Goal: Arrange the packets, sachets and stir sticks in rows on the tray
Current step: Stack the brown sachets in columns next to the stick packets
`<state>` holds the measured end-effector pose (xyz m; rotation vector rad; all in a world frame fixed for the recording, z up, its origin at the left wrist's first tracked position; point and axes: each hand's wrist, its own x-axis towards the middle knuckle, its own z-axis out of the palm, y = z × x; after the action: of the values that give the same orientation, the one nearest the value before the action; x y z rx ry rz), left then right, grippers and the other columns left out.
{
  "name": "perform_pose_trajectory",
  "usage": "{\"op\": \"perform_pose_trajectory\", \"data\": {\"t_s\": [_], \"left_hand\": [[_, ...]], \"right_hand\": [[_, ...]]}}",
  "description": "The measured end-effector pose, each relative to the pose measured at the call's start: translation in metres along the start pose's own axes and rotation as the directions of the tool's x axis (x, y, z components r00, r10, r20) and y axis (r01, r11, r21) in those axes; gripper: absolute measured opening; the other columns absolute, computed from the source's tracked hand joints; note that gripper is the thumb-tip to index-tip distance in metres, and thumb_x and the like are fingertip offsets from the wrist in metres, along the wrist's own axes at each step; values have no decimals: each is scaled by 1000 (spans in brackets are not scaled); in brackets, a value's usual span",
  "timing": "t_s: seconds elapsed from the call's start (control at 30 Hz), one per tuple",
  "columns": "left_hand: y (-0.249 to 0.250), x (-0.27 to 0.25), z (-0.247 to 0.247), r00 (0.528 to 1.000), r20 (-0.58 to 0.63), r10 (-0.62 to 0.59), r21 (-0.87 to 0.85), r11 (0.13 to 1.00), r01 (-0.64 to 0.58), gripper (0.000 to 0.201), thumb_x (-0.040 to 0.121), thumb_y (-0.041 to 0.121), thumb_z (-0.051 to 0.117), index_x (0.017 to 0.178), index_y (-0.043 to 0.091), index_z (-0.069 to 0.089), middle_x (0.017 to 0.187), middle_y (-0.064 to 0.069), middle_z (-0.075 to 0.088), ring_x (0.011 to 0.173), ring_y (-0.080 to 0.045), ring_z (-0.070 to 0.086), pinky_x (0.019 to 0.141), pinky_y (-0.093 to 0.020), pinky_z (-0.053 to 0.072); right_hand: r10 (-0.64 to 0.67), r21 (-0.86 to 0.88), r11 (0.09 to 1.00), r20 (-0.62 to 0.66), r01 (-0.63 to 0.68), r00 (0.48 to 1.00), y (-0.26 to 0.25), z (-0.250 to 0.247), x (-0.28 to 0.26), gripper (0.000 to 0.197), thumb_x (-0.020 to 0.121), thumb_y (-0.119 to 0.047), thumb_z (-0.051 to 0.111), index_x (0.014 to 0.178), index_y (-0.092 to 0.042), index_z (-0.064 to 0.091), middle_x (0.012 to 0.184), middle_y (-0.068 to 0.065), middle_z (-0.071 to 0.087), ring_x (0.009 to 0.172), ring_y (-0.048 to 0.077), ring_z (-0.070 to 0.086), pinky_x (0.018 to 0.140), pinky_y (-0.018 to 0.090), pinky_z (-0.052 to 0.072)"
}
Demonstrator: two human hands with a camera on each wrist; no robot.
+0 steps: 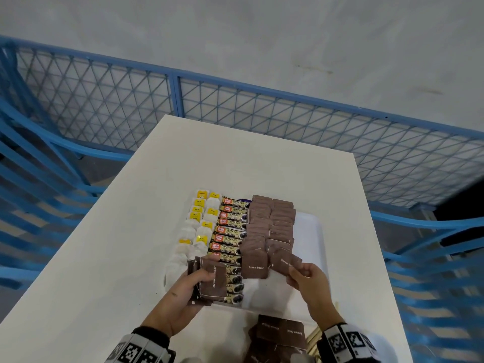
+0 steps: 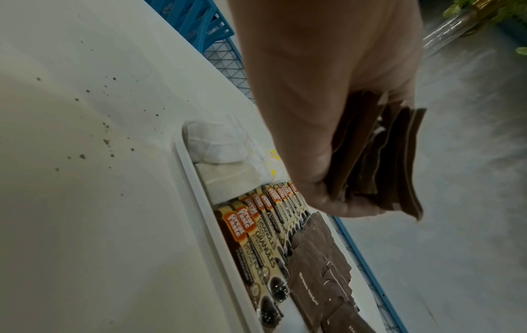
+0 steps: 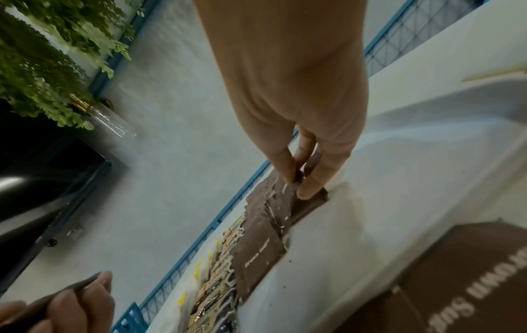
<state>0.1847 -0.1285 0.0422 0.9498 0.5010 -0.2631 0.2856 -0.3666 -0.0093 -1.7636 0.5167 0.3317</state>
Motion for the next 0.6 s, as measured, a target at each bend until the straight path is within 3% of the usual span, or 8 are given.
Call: {"op": "perform_pose_trajectory", "data": {"t_s": [0.1,0.23,0.37,0.47,0.6], "left_hand": [[1,0,0,1000,-2,4,4,1000,-4,47,61,12,57,107,16,65,93,-9,71,69,-16,69,58,-27,44],[0,-1,-1,1000,-10,2,13,1000,-2,48,61,12,58,108,16,65,92,-8,71,69,-16,69,53,-23,44],[-1,-1,-2,1000,-31,-4,17,1000,5,33,78,4,56,107,16,65,90,-9,71,67,-17,69,53,-25,40],[-1,-1,-3,999,-40,-7,23,1000,8,40,68,9,60,106,17,67,94,-9,71,69,-18,68,55,-26,39],[1,-2,-1,999,-44,-3,31,1000,5,40,69,9,62,107,18,66,94,-8,71,70,-17,68,56,-27,38]], "right_hand": [[-17,-141,990,-59,9,998,5,1,5,10,83,-9,64,77,-10,56,67,5,62,65,23,58,72,39,52],[-71,-295,955,-84,44,994,0,6,6,19,82,-13,65,71,-11,50,71,1,54,65,15,47,55,23,37],[-102,-297,952,-63,79,993,-7,11,9,18,81,-10,66,74,-12,50,71,-2,53,67,14,48,54,20,35],[-160,-290,947,-67,134,985,-12,12,10,18,78,-4,68,82,-10,51,70,-3,53,68,14,50,54,18,35],[-218,-296,935,-53,193,975,-11,13,11,23,79,-3,67,92,-9,49,68,-2,52,67,14,50,54,15,35]]}}
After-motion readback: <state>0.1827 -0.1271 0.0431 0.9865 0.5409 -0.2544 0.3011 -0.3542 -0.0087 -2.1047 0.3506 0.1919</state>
